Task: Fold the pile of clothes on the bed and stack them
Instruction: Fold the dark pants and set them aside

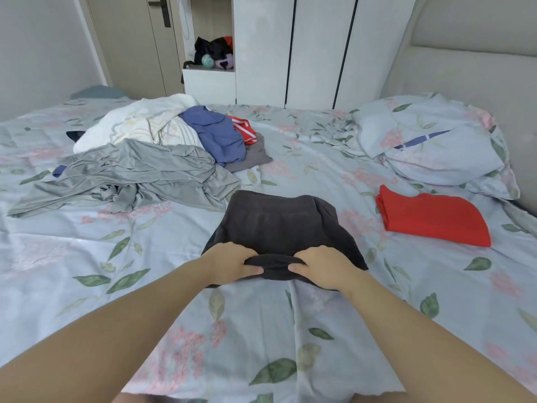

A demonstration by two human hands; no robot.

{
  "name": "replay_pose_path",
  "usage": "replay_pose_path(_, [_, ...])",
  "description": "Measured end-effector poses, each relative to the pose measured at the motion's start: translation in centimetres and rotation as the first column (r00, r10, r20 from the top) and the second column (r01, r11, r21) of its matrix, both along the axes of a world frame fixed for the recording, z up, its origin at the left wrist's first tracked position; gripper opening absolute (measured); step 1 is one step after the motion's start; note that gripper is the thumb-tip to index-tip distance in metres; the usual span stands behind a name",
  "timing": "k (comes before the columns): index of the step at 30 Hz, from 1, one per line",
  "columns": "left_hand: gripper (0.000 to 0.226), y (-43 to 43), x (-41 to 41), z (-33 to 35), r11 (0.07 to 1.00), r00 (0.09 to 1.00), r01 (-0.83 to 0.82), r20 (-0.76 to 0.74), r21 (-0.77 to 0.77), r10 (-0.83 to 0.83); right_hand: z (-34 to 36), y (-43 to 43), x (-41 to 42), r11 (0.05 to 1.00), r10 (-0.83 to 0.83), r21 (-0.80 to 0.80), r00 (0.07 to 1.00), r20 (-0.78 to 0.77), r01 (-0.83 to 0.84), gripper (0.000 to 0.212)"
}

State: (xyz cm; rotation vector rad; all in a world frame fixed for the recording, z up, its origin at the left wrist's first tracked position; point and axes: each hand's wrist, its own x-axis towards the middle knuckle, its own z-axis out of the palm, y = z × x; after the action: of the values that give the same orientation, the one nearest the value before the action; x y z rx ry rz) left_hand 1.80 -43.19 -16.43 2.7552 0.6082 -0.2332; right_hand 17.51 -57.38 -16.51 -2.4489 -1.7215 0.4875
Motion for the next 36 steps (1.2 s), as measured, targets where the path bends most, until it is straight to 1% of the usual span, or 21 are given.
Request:
replay_pose_path(2, [0.028,-0.5,-0.8,1.4,0.986,0.998,0.001,-0.066,-0.168,-0.012,1.4,-0.9,-0.5,0.996,0.012,-0.088,0.992,-0.129,-0.023,0.039])
replay_pose_path(4, [0.03,-1.2,-1.5,2.4,0.962,0.987,0.007,-0.15,-0.274,-0.05,2.2,-2.0,-1.0,0.983,-0.05,-0.183,0.956,-0.288,-0.003,0.046])
replay_pose_path(6, [0.037,-1.6,-1.8,2.6,0.924,0.979,-0.019,-0.196,-0.382,-0.061,2.5,-3.4,-1.3,0.97,-0.156,-0.238,0.868,-0.472,0.044,0.041])
replay_pose_path(8, [0.033,-1.5,-1.9,2.2,0.85,0.991,-0.107,-0.129,-0.515,0.046,1.9,-4.4,-1.2,0.957,-0.289,-0.213,0.734,-0.614,0.198,0.033])
replay_pose_path(9, [0.029,-1.3,-1.9,1.9,0.837,0.989,-0.141,-0.04,-0.528,0.142,1.3,-4.6,-0.9,0.938,-0.331,-0.134,0.712,-0.619,0.32,0.032])
replay_pose_path(10, [0.028,-0.9,-1.9,1.5,0.864,0.969,-0.184,0.061,-0.469,0.239,0.5,-4.6,-0.3,0.897,-0.373,-0.018,0.735,-0.566,0.442,0.029])
replay_pose_path(12, [0.038,0.1,-1.7,0.6,0.914,0.899,-0.336,0.212,-0.228,0.384,-0.7,-4.4,0.7,0.779,-0.476,0.199,0.767,-0.429,0.594,0.024])
replay_pose_path(13, [0.045,0.6,-1.5,0.1,0.903,0.872,-0.408,0.236,-0.138,0.43,-1.1,-4.1,0.9,0.735,-0.514,0.235,0.749,-0.418,0.636,0.029])
replay_pose_path(14, [0.053,1.0,-1.3,-0.3,0.881,0.849,-0.462,0.238,-0.102,0.472,-1.4,-3.6,1.2,0.712,-0.528,0.229,0.722,-0.448,0.663,0.039])
replay_pose_path(15, [0.061,1.4,-1.0,-0.8,0.856,0.827,-0.503,0.22,-0.12,0.517,-1.6,-3.2,1.4,0.705,-0.529,0.196,0.69,-0.494,0.681,0.049])
replay_pose_path(17, [0.072,1.9,-0.3,-1.5,0.783,0.763,-0.559,0.202,-0.272,0.614,-2.1,-2.0,1.8,0.69,-0.523,0.147,0.628,-0.577,0.709,0.061])
replay_pose_path(18, [0.072,2.3,0.0,-2.0,0.742,0.724,-0.573,0.208,-0.349,0.657,-2.3,-1.4,2.1,0.681,-0.521,0.134,0.604,-0.603,0.72,0.064])
replay_pose_path(20, [0.064,3.1,0.4,-3.0,0.643,0.649,-0.58,0.193,-0.501,0.736,-2.8,-0.2,2.6,0.647,-0.523,0.113,0.546,-0.654,0.754,0.067])
replay_pose_path(22, [0.056,3.8,0.6,-3.6,0.489,0.572,-0.54,0.128,-0.685,0.81,-3.2,0.7,2.9,0.624,-0.53,0.074,0.491,-0.692,0.778,0.07])
replay_pose_path(23, [0.051,4.1,0.8,-3.8,0.431,0.553,-0.518,0.095,-0.738,0.828,-3.4,0.9,3.0,0.628,-0.528,0.074,0.495,-0.69,0.774,0.069])
replay_pose_path(24, [0.047,4.4,0.9,-3.9,0.41,0.557,-0.501,0.079,-0.762,0.827,-3.6,1.1,3.0,0.638,-0.521,0.089,0.514,-0.682,0.765,0.065])
replay_pose_path(27, [0.041,5.0,1.2,-4.3,0.438,0.584,-0.508,0.078,-0.741,0.808,-3.7,0.9,2.6,0.656,-0.463,0.205,0.601,-0.651,0.726,0.045])
replay_pose_path(29, [0.045,5.1,1.0,-4.3,0.462,0.596,-0.51,0.089,-0.726,0.798,-3.6,0.5,2.2,0.654,-0.369,0.298,0.637,-0.677,0.696,0.024])
replay_pose_path(31, [0.053,5.2,0.6,-4.3,0.485,0.613,-0.514,0.093,-0.708,0.785,-3.3,0.0,1.8,0.64,-0.263,0.371,0.645,-0.717,0.673,0.013])
replay_pose_path(33, [0.057,5.3,0.5,-4.2,0.472,0.621,-0.502,0.078,-0.725,0.78,-2.7,-0.4,1.3,0.617,-0.169,0.407,0.619,-0.767,0.674,0.014])
replay_pose_path(36, [0.06,4.3,0.6,-2.6,0.444,0.631,-0.49,0.046,-0.75,0.774,-1.8,-0.8,1.3,0.578,-0.044,0.388,0.502,-0.864,0.718,0.022])
